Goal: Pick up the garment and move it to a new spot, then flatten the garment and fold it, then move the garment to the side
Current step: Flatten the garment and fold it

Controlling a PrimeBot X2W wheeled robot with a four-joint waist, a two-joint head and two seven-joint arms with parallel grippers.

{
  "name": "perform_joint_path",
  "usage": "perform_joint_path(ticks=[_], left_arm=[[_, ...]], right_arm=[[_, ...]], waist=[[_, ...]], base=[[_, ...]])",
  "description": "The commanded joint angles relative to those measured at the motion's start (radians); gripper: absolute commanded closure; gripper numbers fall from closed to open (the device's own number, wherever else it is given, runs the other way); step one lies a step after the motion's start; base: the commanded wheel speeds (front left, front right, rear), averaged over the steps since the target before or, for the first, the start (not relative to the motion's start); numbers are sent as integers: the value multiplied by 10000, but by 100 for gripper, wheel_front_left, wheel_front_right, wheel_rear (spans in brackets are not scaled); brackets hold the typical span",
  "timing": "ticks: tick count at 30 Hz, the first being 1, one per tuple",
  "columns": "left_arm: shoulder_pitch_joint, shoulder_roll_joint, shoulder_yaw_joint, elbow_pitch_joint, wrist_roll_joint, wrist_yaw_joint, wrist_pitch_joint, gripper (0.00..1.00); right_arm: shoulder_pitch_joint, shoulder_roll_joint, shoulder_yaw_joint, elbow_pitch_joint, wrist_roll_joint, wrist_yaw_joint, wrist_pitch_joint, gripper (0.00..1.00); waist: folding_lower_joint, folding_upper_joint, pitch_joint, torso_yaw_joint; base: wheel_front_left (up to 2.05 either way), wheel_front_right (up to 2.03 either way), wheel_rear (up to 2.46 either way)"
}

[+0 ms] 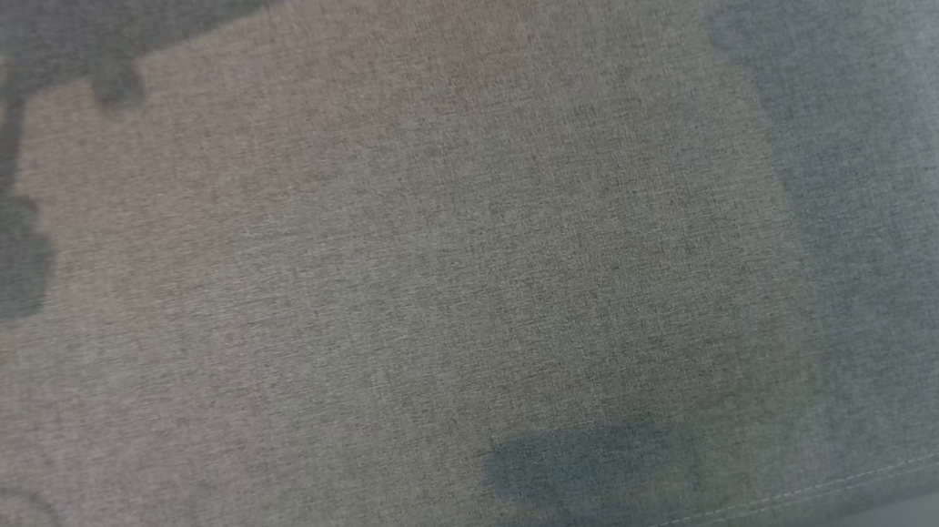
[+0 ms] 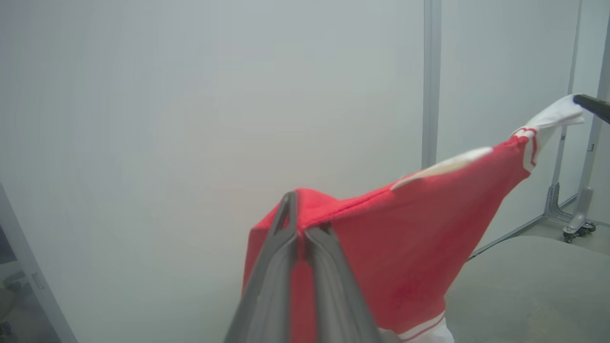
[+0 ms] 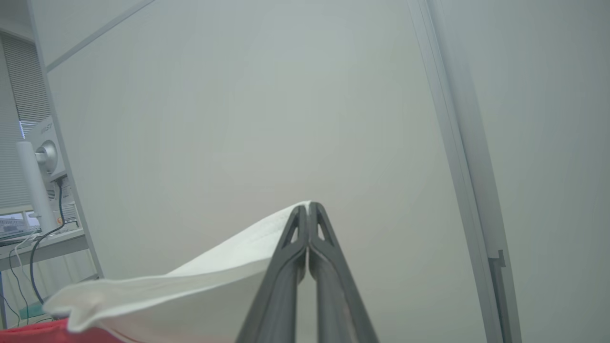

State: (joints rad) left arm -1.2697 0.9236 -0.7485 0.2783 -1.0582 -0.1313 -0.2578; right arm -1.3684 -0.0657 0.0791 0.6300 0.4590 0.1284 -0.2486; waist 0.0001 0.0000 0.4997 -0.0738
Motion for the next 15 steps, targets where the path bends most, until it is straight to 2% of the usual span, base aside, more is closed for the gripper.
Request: perform_joint_path(ticks=[1, 3, 7, 10, 15], left_arm=[[598, 449, 537, -199, -213, 6, -35, 100], [969, 537, 619, -256, -157, 6, -35, 100], [2847, 583, 429, -340, -378, 6, -37, 100], [4018, 529, 248, -439, -370, 6, -38, 100], [5519, 315, 334, -470, -196, 6, -38, 100]], right_arm=[[125, 153, -41, -282, -93, 23, -96, 100], [308, 153, -84, -423, -85, 23, -110, 100], [1606, 154, 153, -918, 39, 23, 14, 100], [2884, 154, 773, -1385, 388, 23, 989, 100], [5238, 154, 1671, -2822, 1300, 23, 2851, 100]], waist=[[-1, 0, 194, -71], [-1, 0, 243, -84], [-1, 0, 195, -122], [-1, 0, 107, -119], [-1, 0, -278, -50]], base=[[0, 0, 0], [0, 0, 0], [0, 0, 0], [0, 0, 0], [0, 0, 0]])
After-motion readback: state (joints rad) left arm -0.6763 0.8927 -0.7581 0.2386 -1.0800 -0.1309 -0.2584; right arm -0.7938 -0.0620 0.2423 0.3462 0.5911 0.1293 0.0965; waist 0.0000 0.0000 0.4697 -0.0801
